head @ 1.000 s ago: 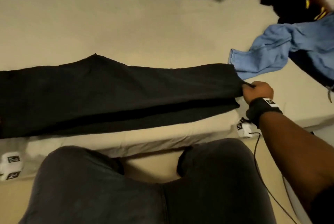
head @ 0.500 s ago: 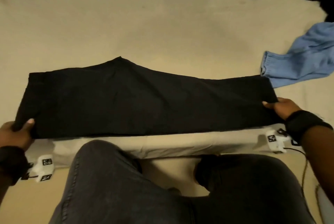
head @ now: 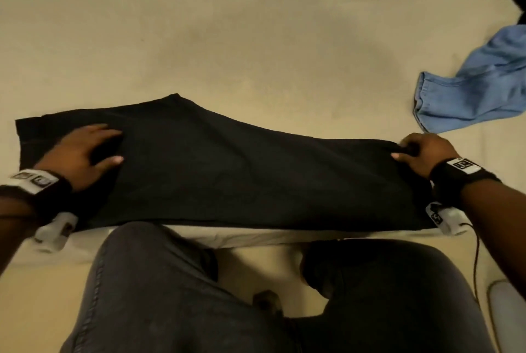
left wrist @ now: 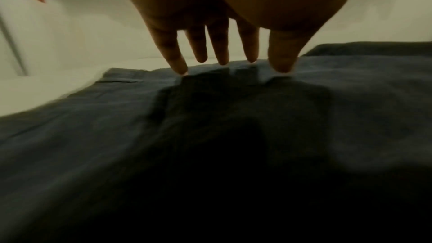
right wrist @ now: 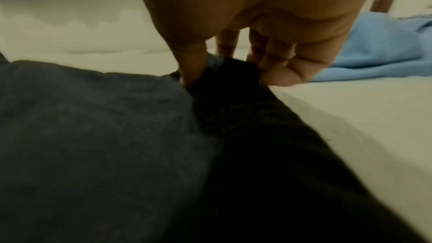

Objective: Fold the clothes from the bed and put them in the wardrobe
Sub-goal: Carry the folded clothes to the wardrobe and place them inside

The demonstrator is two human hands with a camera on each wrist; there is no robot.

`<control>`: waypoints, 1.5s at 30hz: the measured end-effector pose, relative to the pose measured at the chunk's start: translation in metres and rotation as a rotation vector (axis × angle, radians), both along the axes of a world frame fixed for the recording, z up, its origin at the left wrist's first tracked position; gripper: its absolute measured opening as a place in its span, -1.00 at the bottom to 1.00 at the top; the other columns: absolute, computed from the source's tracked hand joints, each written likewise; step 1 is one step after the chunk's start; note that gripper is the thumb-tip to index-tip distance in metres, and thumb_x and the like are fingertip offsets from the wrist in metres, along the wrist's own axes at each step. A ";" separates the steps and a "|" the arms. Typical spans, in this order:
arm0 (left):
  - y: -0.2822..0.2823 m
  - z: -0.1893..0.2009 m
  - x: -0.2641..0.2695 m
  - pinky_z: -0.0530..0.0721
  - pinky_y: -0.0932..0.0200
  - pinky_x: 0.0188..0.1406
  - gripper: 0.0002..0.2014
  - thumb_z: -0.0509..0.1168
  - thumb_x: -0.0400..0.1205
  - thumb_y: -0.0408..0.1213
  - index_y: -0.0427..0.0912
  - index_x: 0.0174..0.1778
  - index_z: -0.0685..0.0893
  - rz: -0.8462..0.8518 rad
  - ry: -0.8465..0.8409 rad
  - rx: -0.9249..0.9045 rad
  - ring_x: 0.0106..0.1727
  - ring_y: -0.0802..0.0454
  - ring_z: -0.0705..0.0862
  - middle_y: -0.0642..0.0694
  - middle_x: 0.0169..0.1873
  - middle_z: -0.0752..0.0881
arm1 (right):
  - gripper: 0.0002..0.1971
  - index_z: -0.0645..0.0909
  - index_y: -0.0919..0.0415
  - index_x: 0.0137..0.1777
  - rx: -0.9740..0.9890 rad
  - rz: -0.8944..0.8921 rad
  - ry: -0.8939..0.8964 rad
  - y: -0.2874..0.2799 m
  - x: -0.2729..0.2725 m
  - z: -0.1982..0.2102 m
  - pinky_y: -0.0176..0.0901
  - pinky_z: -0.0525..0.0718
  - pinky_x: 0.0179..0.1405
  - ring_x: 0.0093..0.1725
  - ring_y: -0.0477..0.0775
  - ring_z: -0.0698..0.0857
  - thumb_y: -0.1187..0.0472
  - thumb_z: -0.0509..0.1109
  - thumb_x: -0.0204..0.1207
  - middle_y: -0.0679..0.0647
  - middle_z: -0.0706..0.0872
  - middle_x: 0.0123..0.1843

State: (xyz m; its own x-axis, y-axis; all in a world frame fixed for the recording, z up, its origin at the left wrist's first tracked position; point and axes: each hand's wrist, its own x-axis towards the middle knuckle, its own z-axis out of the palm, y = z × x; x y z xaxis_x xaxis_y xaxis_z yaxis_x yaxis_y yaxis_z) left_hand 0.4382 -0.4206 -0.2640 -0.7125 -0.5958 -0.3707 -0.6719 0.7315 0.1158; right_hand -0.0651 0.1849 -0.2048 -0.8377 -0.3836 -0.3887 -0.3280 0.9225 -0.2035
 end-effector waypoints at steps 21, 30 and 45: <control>0.172 0.023 -0.171 -0.15 -0.70 0.52 0.62 0.44 -0.26 0.68 0.53 0.57 -0.52 -0.297 -0.282 0.085 0.73 -0.24 -0.44 0.18 0.66 -0.56 | 0.30 -0.41 -0.38 0.69 0.173 0.407 -0.104 -0.159 0.152 -0.034 0.68 -0.41 0.52 0.75 0.12 -0.44 -0.86 0.10 0.02 -0.18 -0.44 0.77; 0.125 0.017 -0.143 -0.14 -0.34 0.71 0.77 0.35 -0.43 0.73 0.33 0.69 -0.43 -0.180 -0.269 0.056 0.77 -0.20 -0.35 0.02 0.74 -0.45 | 0.42 -0.48 -0.40 0.66 0.380 0.039 -0.171 -0.011 0.033 -0.013 0.69 -0.17 0.59 0.75 0.24 -0.43 -0.94 -0.05 -0.22 -0.11 -0.50 0.76; 0.226 0.054 -0.026 -0.23 -0.48 0.64 0.12 0.23 0.29 0.69 0.43 0.73 -0.07 0.160 -0.142 0.266 0.79 -0.13 -0.28 0.13 0.78 -0.27 | 0.58 -0.44 -0.33 0.70 0.288 0.046 -0.232 -0.028 0.177 -0.007 0.55 -0.11 0.67 0.78 0.22 -0.33 -0.85 0.30 -0.28 -0.09 -0.46 0.77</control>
